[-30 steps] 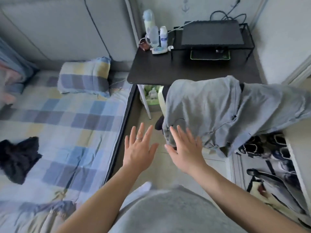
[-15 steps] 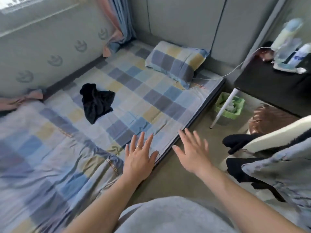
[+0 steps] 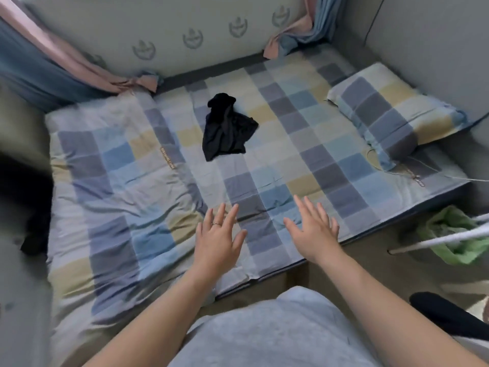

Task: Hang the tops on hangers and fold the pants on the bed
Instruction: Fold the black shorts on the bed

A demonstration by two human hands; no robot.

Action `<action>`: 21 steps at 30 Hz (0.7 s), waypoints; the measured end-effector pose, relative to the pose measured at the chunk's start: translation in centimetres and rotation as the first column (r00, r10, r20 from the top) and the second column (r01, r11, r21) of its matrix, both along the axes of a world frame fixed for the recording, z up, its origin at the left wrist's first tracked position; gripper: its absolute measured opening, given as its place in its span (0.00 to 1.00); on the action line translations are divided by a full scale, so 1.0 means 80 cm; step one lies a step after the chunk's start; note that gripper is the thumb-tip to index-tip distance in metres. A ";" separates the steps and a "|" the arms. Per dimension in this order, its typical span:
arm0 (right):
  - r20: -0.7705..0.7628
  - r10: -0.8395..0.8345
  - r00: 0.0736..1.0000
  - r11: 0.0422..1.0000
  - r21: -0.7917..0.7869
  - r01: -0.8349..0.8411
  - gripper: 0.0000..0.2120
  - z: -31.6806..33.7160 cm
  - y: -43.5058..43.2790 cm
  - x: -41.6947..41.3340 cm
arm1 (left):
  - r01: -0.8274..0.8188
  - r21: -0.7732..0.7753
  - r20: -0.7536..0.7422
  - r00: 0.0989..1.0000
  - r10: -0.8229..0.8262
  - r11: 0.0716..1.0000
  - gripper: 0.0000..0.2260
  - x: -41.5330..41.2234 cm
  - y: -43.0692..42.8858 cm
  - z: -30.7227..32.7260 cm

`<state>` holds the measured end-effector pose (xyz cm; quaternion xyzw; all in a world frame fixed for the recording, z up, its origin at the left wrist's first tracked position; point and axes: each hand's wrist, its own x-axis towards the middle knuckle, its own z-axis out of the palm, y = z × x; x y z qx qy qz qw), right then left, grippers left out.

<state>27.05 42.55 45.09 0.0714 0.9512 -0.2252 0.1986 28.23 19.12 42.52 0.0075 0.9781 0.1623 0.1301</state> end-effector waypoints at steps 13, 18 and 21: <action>0.121 0.374 0.919 0.915 0.116 -0.387 0.30 -0.050 0.059 -0.268 | -0.257 -0.041 0.130 0.957 0.260 0.965 0.29 -0.185 0.066 -0.051; 0.112 0.500 0.859 0.834 0.204 -0.513 0.31 -0.124 0.050 -0.385 | -0.208 -0.110 0.177 0.958 0.225 0.972 0.29 -0.282 0.059 -0.132; 0.088 0.545 0.834 0.795 0.261 -0.547 0.31 -0.202 0.035 -0.442 | -0.202 -0.113 0.198 0.955 0.221 0.973 0.29 -0.348 0.039 -0.214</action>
